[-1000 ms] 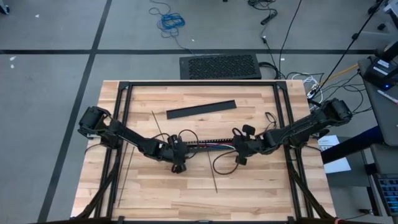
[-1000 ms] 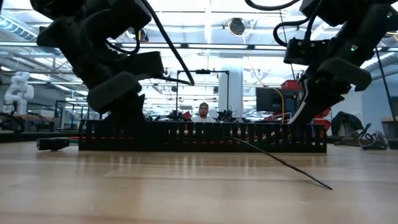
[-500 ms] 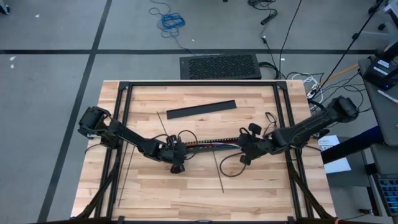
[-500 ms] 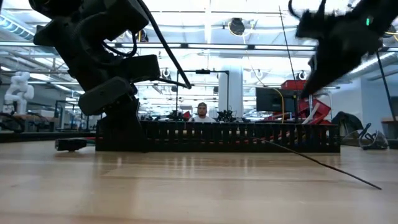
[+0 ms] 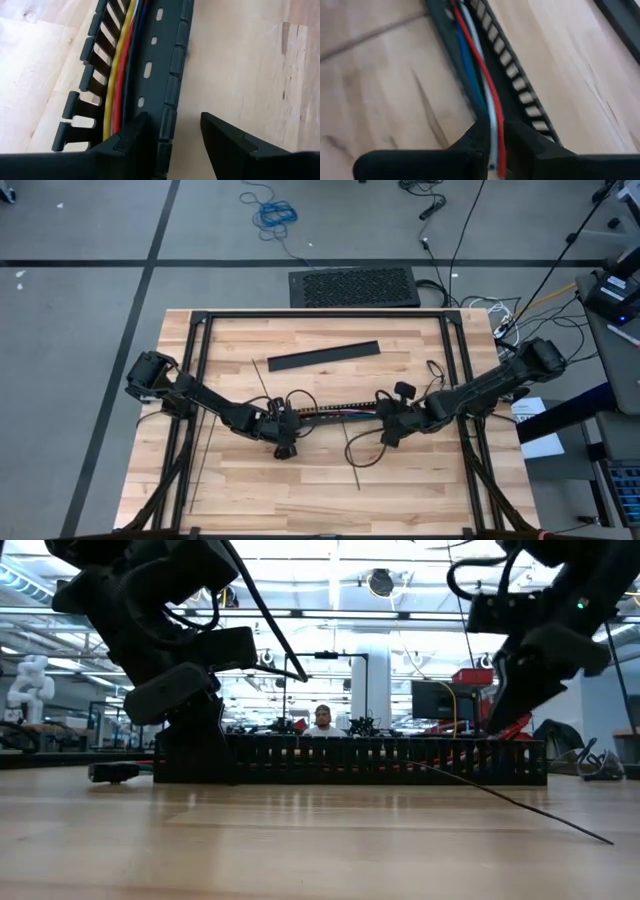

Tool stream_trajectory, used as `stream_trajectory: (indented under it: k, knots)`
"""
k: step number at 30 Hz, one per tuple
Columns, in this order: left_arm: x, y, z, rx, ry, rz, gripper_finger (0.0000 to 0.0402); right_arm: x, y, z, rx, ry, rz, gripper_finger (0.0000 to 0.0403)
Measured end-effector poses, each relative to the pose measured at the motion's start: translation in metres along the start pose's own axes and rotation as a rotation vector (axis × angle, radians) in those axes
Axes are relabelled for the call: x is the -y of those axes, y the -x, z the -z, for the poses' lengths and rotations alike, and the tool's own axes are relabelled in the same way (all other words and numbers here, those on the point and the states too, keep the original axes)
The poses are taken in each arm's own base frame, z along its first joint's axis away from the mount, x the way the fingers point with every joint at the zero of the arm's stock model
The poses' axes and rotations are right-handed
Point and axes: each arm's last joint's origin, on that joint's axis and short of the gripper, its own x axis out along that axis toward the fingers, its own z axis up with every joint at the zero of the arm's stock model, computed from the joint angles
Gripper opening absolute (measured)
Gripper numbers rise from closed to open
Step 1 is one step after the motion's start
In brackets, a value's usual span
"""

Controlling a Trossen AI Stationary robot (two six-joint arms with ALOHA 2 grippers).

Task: Ziptie cables
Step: Put the ziptied cables into the black cable duct

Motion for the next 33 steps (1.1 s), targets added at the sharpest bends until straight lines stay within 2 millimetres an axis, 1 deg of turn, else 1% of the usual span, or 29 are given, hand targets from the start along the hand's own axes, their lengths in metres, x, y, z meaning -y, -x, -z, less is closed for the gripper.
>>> stream_trajectory:
  k: [2,7,14,18,23,27,30,33]
  knots:
    - [0.0,0.0,0.0,0.001,0.0,-0.001,0.018,0.003,0.0,0.004,-0.042,-0.013,0.031,0.0043]
    - [0.0,0.0,-0.001,0.008,0.002,-0.01,0.018,0.008,0.001,0.009,-0.084,-0.012,0.08,0.0043]
    - [0.0,0.0,-0.001,0.011,0.01,-0.014,0.018,0.02,0.0,0.004,-0.092,0.041,0.108,0.0043]
    - [0.0,0.0,0.0,0.01,0.025,-0.014,0.018,0.032,-0.005,0.0,-0.122,0.073,0.146,0.0043]
    - [0.001,0.001,0.0,0.011,0.023,-0.015,0.018,0.042,-0.017,0.001,-0.149,0.068,0.094,0.0043]
    - [0.001,0.001,0.001,0.011,0.02,-0.016,0.018,0.047,-0.027,0.012,-0.179,0.04,0.034,0.0043]
    - [0.001,0.001,0.001,0.011,0.016,-0.018,0.018,0.049,-0.03,0.015,-0.206,0.018,0.008,0.0043]
    - [0.001,0.001,0.002,-0.003,0.013,-0.026,0.018,0.045,-0.029,0.014,-0.208,-0.003,-0.056,0.0043]
